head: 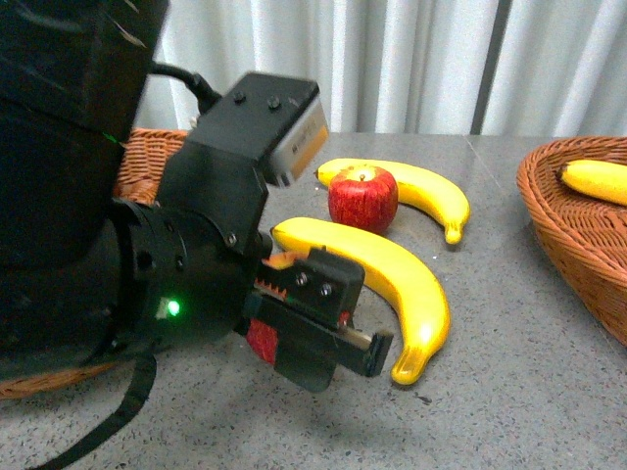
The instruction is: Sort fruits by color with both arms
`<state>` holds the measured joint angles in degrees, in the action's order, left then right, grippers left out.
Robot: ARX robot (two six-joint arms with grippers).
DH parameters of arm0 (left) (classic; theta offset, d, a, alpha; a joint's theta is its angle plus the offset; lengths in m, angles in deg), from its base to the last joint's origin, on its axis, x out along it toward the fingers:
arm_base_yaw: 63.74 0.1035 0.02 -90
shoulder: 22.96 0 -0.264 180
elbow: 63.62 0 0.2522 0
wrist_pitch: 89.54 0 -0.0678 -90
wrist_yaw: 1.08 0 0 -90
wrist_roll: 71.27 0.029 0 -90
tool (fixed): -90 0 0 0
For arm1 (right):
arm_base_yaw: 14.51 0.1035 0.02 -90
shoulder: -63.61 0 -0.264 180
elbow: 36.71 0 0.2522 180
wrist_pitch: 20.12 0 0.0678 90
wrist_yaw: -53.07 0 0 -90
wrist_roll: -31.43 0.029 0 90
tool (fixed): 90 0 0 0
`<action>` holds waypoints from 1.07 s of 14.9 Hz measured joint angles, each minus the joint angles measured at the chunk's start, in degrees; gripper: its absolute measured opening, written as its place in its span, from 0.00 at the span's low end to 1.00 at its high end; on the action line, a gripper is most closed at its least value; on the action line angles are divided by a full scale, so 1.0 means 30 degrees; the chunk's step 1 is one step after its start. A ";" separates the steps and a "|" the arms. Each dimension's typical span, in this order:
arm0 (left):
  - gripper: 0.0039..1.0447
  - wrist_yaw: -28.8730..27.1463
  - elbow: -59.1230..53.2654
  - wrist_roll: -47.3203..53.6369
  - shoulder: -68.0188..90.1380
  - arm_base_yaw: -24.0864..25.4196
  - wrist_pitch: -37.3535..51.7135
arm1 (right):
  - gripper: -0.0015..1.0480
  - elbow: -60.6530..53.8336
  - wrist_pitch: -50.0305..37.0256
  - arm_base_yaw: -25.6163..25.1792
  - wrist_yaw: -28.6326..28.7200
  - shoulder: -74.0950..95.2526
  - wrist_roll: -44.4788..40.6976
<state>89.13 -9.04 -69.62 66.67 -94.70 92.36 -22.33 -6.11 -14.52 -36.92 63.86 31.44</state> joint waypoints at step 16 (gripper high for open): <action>0.96 -0.2302 -0.1282 -0.3891 -0.4284 0.6506 -0.0532 | 0.94 0.0000 0.0000 0.0000 0.0000 0.0000 0.0000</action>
<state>82.22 -12.89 -81.30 53.82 -75.18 90.76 -22.33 -6.11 -14.52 -36.92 63.86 31.44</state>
